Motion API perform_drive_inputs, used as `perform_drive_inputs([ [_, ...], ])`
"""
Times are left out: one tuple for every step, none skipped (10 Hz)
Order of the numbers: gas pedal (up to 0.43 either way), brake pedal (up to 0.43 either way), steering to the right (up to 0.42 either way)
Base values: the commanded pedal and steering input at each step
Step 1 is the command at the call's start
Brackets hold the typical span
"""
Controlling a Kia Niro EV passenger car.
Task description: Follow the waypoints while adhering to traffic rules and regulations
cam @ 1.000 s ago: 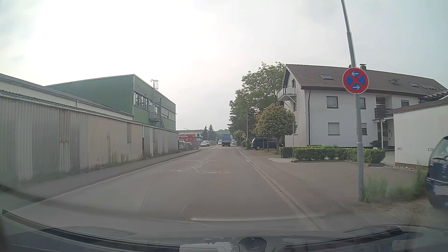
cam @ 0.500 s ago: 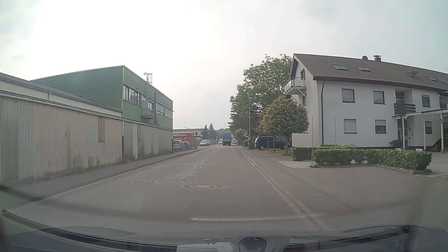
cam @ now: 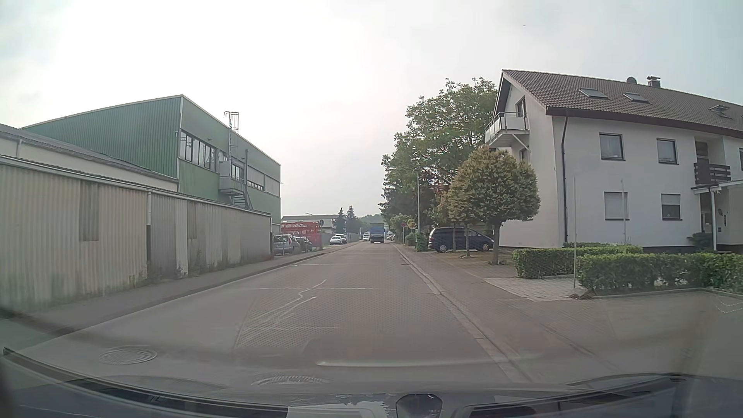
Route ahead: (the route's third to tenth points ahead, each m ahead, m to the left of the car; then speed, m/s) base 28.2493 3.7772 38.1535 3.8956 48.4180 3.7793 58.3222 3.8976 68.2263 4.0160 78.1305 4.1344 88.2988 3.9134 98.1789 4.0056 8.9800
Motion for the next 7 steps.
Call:
perform_drive_inputs([
  [0.169,0.0,-0.005],
  [0.169,0.0,-0.004],
  [0.169,0.0,-0.004],
  [0.177,0.0,-0.005],
  [0.177,0.0,-0.005],
  [0.197,0.0,-0.002],
  [0.197,0.0,-0.002],
])
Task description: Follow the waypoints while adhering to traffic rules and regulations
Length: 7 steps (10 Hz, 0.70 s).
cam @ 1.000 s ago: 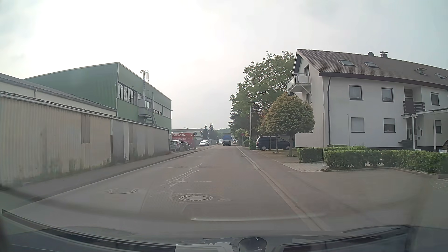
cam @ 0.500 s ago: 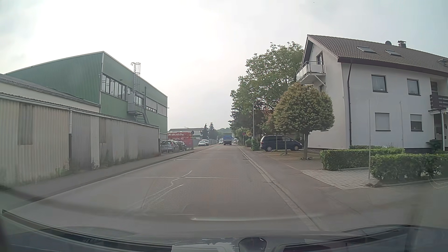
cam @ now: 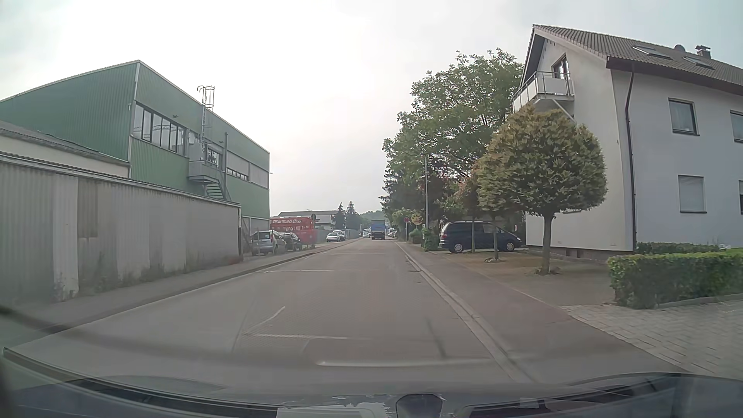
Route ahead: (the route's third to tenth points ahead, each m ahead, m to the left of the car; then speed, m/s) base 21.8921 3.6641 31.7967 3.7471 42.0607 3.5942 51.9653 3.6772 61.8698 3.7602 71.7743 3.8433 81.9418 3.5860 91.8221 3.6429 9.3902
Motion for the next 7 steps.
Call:
perform_drive_inputs([
  [0.197,0.0,-0.003],
  [0.197,0.0,-0.003],
  [0.197,0.0,-0.002],
  [0.197,0.0,-0.003],
  [0.197,0.0,-0.004],
  [0.197,0.0,-0.004],
  [0.197,0.0,-0.005],
])
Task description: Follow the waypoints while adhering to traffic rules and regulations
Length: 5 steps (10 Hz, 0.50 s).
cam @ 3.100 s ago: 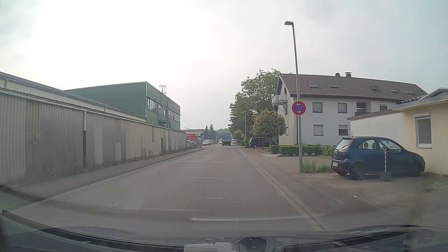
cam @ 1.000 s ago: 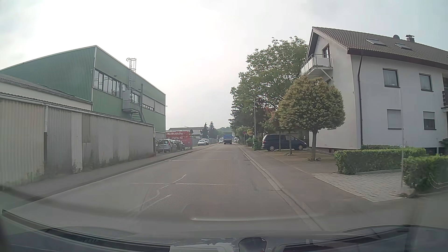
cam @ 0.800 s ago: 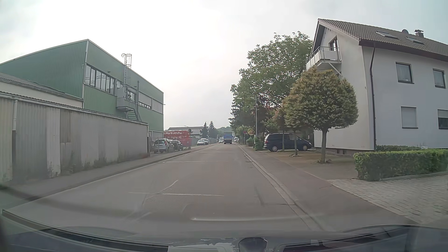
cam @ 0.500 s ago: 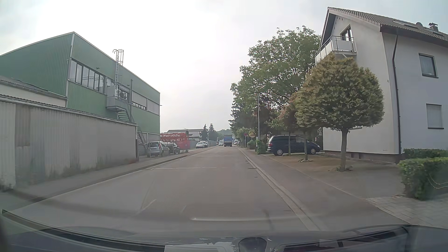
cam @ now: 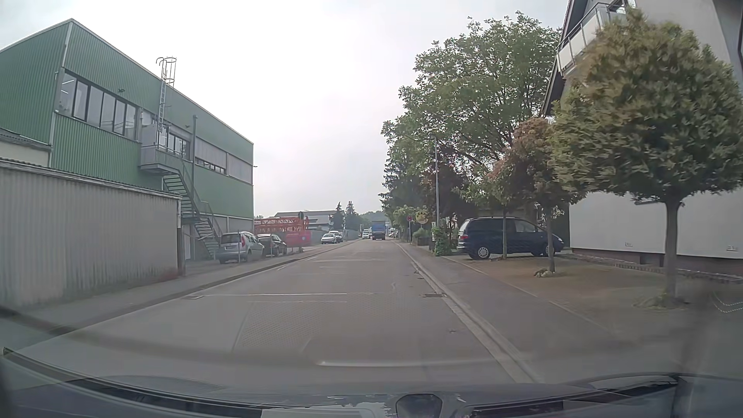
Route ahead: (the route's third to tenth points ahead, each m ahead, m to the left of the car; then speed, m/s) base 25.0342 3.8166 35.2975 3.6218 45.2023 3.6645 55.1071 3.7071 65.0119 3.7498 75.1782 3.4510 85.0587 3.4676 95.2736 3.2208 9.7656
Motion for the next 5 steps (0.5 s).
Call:
perform_drive_inputs([
  [0.197,0.0,-0.007],
  [0.197,0.0,-0.007],
  [0.197,0.0,-0.005],
  [0.197,0.0,-0.005],
  [0.197,0.0,-0.007],
])
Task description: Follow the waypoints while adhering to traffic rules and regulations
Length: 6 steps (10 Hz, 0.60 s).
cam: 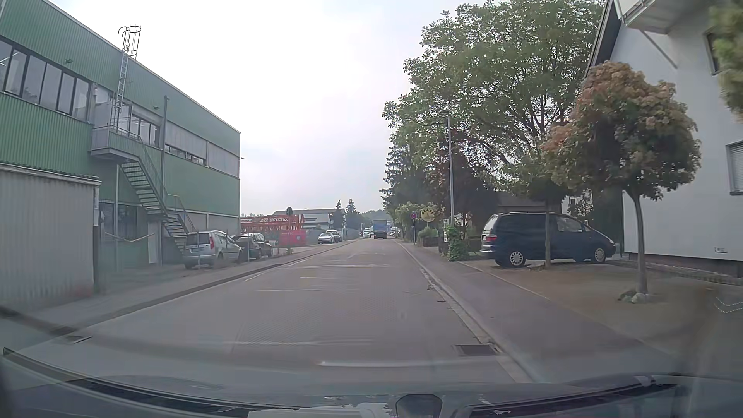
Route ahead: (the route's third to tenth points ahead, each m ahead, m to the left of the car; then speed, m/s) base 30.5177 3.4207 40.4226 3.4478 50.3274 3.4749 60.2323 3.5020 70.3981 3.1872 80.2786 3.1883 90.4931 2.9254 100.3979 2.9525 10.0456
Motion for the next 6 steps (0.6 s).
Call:
perform_drive_inputs([
  [0.197,0.0,-0.007],
  [0.197,0.0,-0.007],
  [0.197,0.0,-0.006],
  [0.197,0.0,-0.005],
  [0.197,0.0,-0.005],
  [0.197,0.0,-0.005],
])
